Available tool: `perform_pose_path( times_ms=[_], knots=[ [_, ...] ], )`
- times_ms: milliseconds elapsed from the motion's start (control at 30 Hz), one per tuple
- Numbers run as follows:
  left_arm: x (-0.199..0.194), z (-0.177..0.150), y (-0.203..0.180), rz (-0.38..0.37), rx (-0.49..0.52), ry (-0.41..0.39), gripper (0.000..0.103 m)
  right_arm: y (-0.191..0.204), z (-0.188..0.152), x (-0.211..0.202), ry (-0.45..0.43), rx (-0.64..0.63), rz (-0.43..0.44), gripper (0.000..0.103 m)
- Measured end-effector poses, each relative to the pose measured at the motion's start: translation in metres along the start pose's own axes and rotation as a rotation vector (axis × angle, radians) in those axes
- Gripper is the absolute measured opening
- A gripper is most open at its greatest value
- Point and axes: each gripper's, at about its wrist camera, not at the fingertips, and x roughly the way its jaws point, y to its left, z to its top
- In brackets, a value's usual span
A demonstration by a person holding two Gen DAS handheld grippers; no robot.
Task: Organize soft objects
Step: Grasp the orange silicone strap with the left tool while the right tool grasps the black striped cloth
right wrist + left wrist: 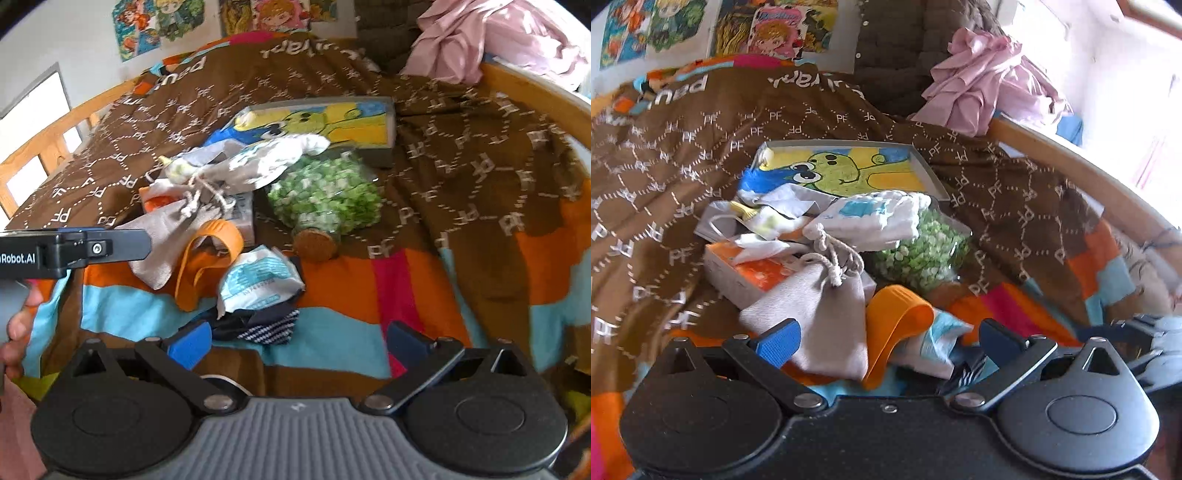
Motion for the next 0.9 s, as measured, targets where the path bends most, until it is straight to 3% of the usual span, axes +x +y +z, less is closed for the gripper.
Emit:
perform_pose_path(
  times_ms=[167, 433, 633, 767, 900],
  knots=[
    [0.02, -0.003, 0.011, -0.013, -0.036, 0.023, 0.102, 0.011, 0.0, 0.021, -0.002, -0.1, 0.021, 0.103],
    [0.042, -0.006, -0.002, 0.015, 0.226, 0.001, 0.102, 0.03, -0.005, 0.038, -0.003, -0.223, 0.061, 0.103],
    [0.055, -0.005, -0.002, -0.035, 0.3, 0.007, 0.102, 0.036, -0.008, 0.048, -0.016, -0.29, 0.062, 0.103],
    [0.067, -0.004, -0.002, -0.069, 0.38, 0.027, 0.093, 0.038, -0.008, 0.051, -0.017, -0.311, 0.052, 0.102],
    [0.07, -0.008, -0.004, -0.116, 0.435, 0.045, 0.083, 0.04, -0.009, 0.056, -0.006, -0.335, 0.047, 0.094]
  ],
)
